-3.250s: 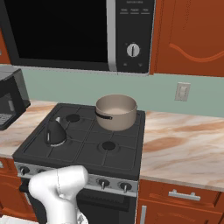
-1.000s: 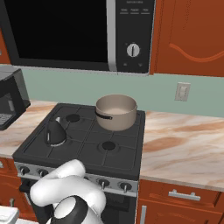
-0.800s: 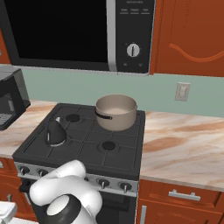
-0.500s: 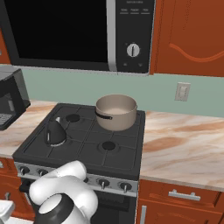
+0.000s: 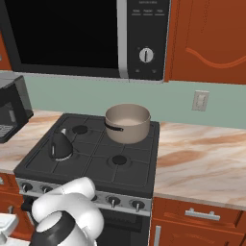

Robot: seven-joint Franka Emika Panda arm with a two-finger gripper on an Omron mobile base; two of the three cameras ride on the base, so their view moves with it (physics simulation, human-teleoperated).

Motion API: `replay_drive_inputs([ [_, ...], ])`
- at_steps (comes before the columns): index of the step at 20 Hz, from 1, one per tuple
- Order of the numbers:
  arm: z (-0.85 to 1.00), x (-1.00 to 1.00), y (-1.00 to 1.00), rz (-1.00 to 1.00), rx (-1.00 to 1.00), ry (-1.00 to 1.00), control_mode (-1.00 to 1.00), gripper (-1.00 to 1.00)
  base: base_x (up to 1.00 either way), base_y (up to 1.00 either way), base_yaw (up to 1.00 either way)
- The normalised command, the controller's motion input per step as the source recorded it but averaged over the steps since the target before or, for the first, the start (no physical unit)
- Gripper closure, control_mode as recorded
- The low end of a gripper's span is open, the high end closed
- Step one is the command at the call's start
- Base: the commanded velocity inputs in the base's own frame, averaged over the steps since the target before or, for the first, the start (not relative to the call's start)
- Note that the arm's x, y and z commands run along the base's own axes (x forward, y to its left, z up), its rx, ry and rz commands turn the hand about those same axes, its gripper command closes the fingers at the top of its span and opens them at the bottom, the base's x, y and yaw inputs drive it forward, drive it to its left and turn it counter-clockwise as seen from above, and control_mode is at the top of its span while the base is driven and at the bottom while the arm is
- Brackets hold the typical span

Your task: Pick the kettle from the counter and place it on a stove burner. Then turn the burner on.

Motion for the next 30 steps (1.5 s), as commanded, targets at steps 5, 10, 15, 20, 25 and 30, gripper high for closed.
replay_drive_inputs([
  [5, 0.00, 0.38, 0.02, 0.00, 0.00, 0.00, -1.00, -1.00, 0.00, 0.00, 0.00],
  [10, 0.00, 0.38, 0.06, 0.00, 0.00, 0.00, -1.00, -1.00, 0.00, 0.00, 0.00],
  [15, -0.03, 0.32, 0.04, 0.00, 0.00, 0.01, -1.00, -1.00, 0.00, 0.00, 0.00],
  [20, -0.22, 0.29, 0.09, 0.00, 0.00, 0.05, -1.00, -1.00, 0.00, 0.00, 0.00],
  [25, -0.11, 0.34, 0.20, 0.00, 0.00, 0.04, -1.00, -1.00, 0.00, 0.00, 0.00],
  [30, -0.30, 0.30, 0.33, 0.00, -0.03, 0.08, -1.00, -1.00, 0.00, 0.00, 0.00],
])
